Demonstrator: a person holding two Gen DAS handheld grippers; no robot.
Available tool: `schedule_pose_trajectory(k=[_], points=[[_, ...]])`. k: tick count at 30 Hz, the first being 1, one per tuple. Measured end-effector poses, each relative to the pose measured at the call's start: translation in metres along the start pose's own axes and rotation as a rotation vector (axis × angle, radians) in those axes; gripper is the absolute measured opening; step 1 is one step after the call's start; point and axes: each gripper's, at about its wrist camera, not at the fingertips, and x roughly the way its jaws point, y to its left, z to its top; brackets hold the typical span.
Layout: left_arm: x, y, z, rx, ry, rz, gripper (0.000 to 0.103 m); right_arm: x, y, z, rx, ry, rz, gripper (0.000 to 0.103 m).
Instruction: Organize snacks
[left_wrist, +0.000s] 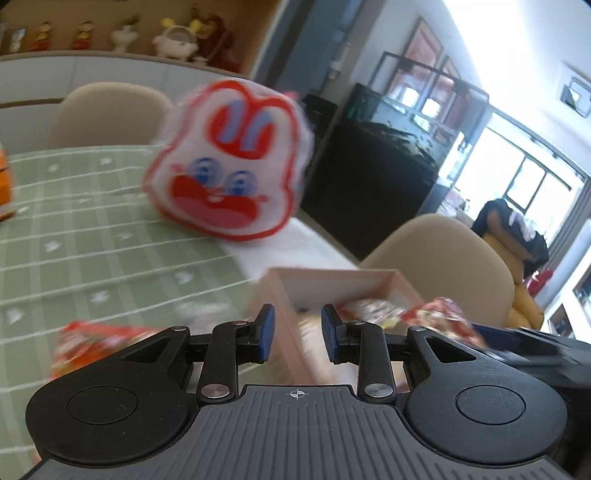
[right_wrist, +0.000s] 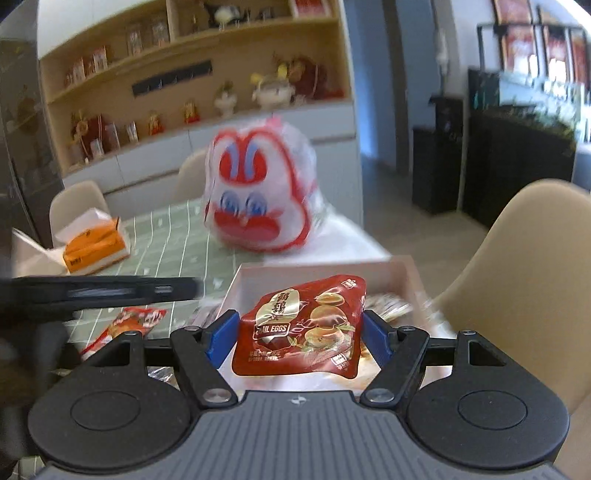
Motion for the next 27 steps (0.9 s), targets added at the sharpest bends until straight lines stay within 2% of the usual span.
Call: schedule_pose_trajectory(k=[4, 7, 11, 17, 23, 27], points=[[-0.029, 0.042, -0.012, -0.027, -0.026, 0.058, 0.031, 0.031, 0.013, -0.004, 0.035, 0.112, 0.051, 0.073], [-0.042, 0.075, -0.016, -0.074, -0.036, 0.095, 0.031, 0.03, 0.019, -0.005, 0.063, 0.121, 0.06, 0.074], [-0.052, 0.11, -0.023, -0.153, -0.037, 0.117, 0.031, 0.021, 0.033, -0.005, 0.046, 0.106, 0.016, 0.077], [-0.063, 0.135, -0.034, -0.198, -0.025, 0.098, 0.031, 0.017, 0.076, -0.003, -0.014, 0.12, 0.039, 0.077], [-0.076, 0.157, -0.041, -0.271, -0.033, 0.084, 0.031, 0.052, 0.134, -0.01, -0.025, 0.19, 0.129, 0.077], [-0.087, 0.175, -0.037, -0.337, -0.048, 0.085, 0.031, 0.076, 0.169, -0.013, -0.041, 0.194, 0.163, 0.077]])
